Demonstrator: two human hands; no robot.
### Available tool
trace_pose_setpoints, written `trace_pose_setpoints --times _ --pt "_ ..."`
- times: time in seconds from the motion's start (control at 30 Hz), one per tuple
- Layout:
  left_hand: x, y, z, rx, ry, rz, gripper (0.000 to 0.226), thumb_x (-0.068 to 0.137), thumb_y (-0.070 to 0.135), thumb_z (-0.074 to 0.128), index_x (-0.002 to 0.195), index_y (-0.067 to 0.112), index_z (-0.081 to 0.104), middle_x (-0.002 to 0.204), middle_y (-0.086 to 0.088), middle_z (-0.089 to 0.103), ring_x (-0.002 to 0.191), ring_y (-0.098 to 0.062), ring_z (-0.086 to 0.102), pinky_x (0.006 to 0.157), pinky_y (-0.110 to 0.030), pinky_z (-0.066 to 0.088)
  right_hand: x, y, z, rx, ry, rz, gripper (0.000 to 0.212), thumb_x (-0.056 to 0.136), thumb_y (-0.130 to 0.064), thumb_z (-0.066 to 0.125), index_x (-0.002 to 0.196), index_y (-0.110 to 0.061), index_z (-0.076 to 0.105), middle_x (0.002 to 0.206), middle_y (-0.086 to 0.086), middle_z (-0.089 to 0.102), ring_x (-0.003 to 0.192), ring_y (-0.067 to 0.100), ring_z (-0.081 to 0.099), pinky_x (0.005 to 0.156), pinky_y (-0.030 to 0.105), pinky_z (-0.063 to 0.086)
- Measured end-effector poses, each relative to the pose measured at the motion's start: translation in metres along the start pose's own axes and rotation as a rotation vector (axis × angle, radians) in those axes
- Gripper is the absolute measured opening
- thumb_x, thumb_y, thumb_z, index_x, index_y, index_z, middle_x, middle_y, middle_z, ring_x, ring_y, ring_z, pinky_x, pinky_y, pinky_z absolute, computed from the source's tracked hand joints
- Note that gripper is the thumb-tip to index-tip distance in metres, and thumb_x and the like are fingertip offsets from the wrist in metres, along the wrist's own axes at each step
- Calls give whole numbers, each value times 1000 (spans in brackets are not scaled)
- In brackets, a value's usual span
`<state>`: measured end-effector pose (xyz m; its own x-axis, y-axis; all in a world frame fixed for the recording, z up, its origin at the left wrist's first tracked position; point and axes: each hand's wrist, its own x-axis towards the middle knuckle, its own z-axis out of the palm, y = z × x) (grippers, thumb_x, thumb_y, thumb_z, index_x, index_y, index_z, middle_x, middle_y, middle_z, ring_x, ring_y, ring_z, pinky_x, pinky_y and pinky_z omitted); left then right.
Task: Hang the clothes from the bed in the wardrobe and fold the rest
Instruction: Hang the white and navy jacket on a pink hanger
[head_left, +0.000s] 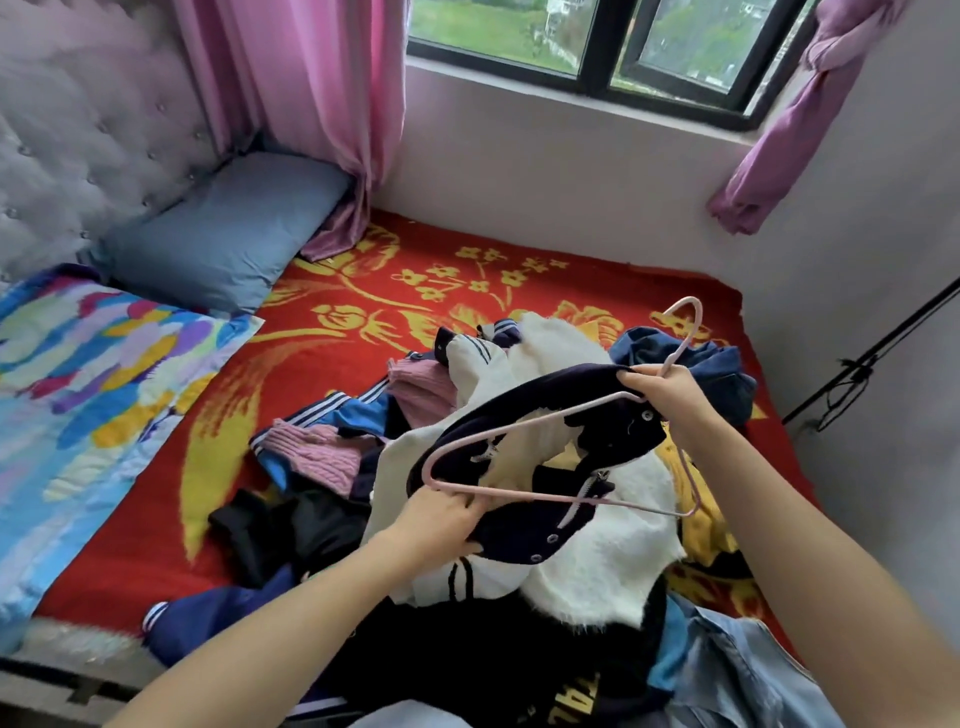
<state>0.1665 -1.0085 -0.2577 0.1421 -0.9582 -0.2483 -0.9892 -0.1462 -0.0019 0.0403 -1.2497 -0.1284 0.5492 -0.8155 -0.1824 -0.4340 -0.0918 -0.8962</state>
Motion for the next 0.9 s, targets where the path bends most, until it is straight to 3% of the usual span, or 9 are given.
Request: trace_pose_setpoints --times 0.07,0.2,0.33,0.5,0.6,0.7,0.77,0.83,0.9 --pt "1 -15 -6 92 -17 -61 53 95 36 45 143 19 33 133 -7 54 124 -28 47 101 -35 31 0 2 -8 1 24 23 11 87 -7 61 80 -4 69 56 5 62 47 13 59 45 18 47" --pt "-17 -54 -53 138 -21 136 26 96 31 43 109 17 60 109 -2 67 109 -21 58 99 -25 28 4 5 -25 -124 153 -2 20 85 -3 59 92 15 65 72 27 58 67 30 55 66 36 45" --pt "-45 -96 -147 302 431 347 12 59 10 72 60 18 63 58 3 66 59 -14 67 73 -21 51 3 -21 -49 -425 272 -155 16 80 -12 61 73 1 67 70 19 62 72 34 57 72 45 46" --pt "-68 -118 -245 450 818 291 33 78 0 38 68 9 69 67 -6 68 65 -21 69 87 -31 46 5 -81 -78 -315 361 -320 24 76 -5 61 58 -21 63 53 3 59 59 19 57 67 39 46" --pt "-77 -116 -265 465 905 283 36 81 -1 36 75 5 72 76 -8 72 71 -23 70 89 -33 44 3 -101 -85 -115 240 -339 29 74 9 53 79 -15 68 65 3 63 57 12 58 60 23 47" --pt "-79 -114 -255 328 781 311 34 74 6 38 73 8 72 72 -3 71 68 -20 70 82 -30 40 0 -99 -65 -232 122 -301 37 72 15 46 93 -7 67 79 10 65 59 12 55 47 12 43" --pt "-76 -113 -236 284 654 316 27 71 7 45 72 12 71 67 1 69 64 -17 68 78 -25 40 -4 -84 -43 -425 4 -301 39 73 14 48 100 -7 67 96 13 67 77 20 61 62 21 50" --pt "-72 -117 -216 352 438 222 26 75 6 51 88 18 71 82 5 70 82 -14 67 87 -23 40 -8 -66 -18 -681 -140 -343 45 76 10 53 111 -14 68 113 11 66 99 27 62 84 32 50" --pt "-66 -124 -198 437 184 117 34 87 14 46 114 25 62 111 12 64 110 -9 55 100 -19 31 -15 -48 5 -798 -260 -402 50 78 8 54 112 -27 68 117 6 66 96 24 62 85 35 49"
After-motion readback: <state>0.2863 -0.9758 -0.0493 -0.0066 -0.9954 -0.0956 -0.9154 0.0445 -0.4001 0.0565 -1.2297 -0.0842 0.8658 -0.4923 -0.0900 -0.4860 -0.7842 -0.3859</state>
